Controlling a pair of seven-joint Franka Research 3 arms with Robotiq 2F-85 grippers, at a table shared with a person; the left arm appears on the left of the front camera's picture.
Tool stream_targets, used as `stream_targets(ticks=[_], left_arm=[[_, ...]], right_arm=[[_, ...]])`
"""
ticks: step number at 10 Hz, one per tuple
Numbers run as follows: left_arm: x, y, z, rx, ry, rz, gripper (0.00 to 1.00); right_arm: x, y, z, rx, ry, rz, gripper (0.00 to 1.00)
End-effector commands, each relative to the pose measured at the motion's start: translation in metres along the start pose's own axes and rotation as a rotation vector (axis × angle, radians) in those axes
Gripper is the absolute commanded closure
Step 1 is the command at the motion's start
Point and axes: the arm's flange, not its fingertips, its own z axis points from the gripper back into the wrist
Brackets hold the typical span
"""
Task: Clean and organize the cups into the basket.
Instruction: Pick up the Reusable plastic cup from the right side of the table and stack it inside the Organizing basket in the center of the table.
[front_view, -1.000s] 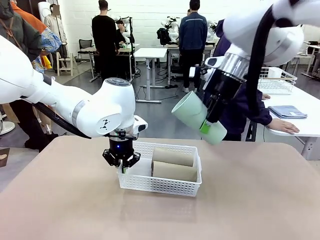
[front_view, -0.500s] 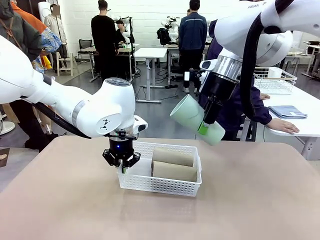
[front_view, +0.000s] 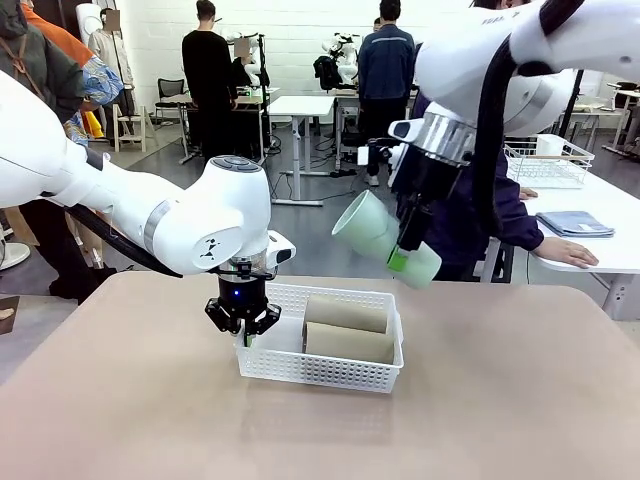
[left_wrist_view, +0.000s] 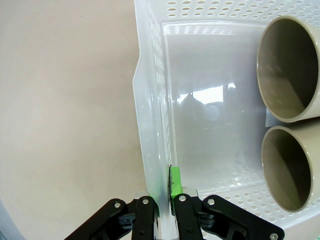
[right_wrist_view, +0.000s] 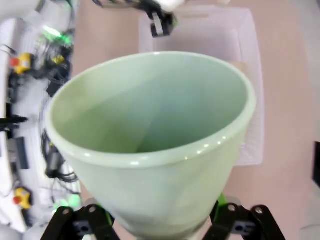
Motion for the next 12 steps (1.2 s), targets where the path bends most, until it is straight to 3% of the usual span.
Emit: stream_targets(ticks=[1,5,12], left_arm=[[0.000,-0.002,0.001,0.007,0.003,-0.001,1.00],[0.000,-0.002,0.001,0.007,0.003,-0.001,1.00],[0.000,-0.002,0.001,0.007,0.003,-0.001,1.00]], right_arm=[[0.017,-0.001,-0.028,-0.090,0.088,0.003,0.17],[0.031,-0.010,-0.053,-0.129,0.132,0.054,0.17],[0.035,-0.026,-0.096,-0.080,0.156,0.076,0.17]])
